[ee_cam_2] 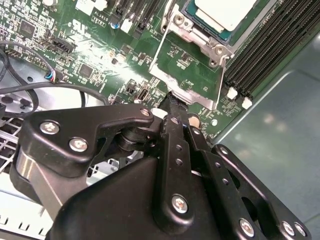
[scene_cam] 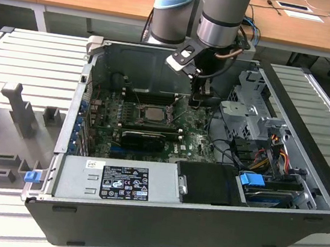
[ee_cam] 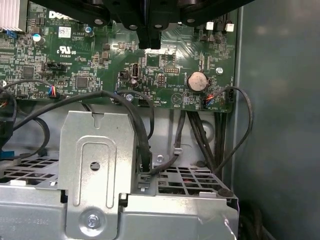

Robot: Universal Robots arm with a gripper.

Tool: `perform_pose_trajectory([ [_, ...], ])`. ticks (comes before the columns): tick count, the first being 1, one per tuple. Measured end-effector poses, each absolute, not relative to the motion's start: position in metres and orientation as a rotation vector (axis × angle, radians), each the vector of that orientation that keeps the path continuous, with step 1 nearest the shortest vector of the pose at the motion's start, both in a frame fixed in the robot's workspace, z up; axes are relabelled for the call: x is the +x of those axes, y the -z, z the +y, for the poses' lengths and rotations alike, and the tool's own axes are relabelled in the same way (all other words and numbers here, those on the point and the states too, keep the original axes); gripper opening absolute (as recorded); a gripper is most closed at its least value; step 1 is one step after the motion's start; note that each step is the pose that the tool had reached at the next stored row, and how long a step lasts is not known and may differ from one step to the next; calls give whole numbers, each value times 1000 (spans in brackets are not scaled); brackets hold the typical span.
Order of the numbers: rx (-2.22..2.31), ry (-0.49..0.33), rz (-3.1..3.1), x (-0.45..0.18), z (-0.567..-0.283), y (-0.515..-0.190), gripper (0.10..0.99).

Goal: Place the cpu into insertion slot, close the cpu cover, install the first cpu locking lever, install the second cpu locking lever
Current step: 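Close the cpu cover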

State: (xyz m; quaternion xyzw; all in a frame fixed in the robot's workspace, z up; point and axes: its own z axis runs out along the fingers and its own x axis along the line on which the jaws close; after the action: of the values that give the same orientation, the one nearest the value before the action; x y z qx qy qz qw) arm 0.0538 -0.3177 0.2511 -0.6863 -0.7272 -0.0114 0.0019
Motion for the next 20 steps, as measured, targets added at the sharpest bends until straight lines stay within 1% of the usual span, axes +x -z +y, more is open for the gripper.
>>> perform_pose_trajectory([
  [20,-2154,36,-2282,49,-318,-251,106],
])
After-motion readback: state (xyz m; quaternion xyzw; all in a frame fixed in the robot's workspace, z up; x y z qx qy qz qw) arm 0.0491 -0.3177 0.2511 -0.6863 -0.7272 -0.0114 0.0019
